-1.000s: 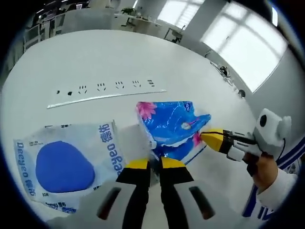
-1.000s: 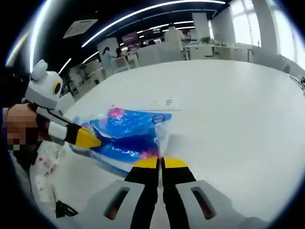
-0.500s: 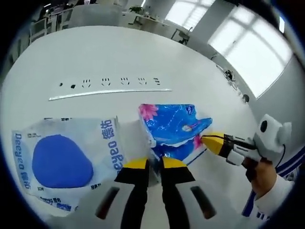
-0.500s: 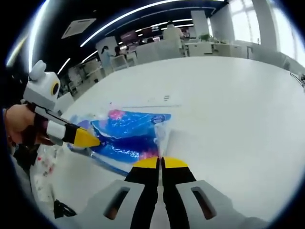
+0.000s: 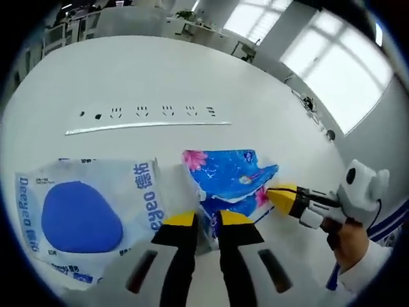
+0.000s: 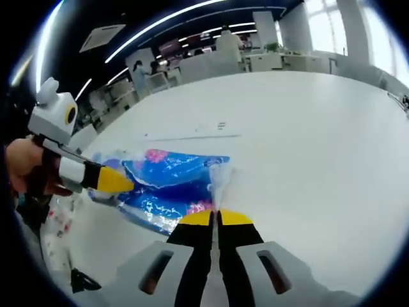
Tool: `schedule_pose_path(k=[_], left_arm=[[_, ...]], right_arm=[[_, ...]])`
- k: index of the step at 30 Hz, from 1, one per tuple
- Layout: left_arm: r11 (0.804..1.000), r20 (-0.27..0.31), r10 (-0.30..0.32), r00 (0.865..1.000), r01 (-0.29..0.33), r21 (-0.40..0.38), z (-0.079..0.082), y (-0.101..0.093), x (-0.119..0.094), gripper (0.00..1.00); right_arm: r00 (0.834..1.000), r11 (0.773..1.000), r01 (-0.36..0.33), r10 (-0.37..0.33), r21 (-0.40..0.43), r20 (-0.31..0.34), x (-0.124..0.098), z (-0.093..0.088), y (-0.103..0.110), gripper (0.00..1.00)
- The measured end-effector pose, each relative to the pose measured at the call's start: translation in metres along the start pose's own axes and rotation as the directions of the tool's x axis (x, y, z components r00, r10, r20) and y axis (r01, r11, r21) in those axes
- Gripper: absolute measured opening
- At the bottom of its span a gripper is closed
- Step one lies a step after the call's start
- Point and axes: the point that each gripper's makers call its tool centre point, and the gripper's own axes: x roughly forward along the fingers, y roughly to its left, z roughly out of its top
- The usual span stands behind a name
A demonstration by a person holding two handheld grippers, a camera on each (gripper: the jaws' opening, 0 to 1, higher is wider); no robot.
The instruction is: Arrange the tabletop items into an orderly group along one side of the table until the central work area is clear of visible clutter.
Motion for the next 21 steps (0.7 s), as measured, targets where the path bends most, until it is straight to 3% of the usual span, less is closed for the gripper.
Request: schedule_pose_path(k=[21], left_arm=[[1.000, 0.021, 0.004, 1.000, -0.004, 0.005, 0.0005, -0.0017, -0.0022, 0.17]], right_arm=[[1.000, 1.000, 0.010, -0.010, 0.006, 0.009, -0.0010, -0.0017, -0.0019, 0.08]])
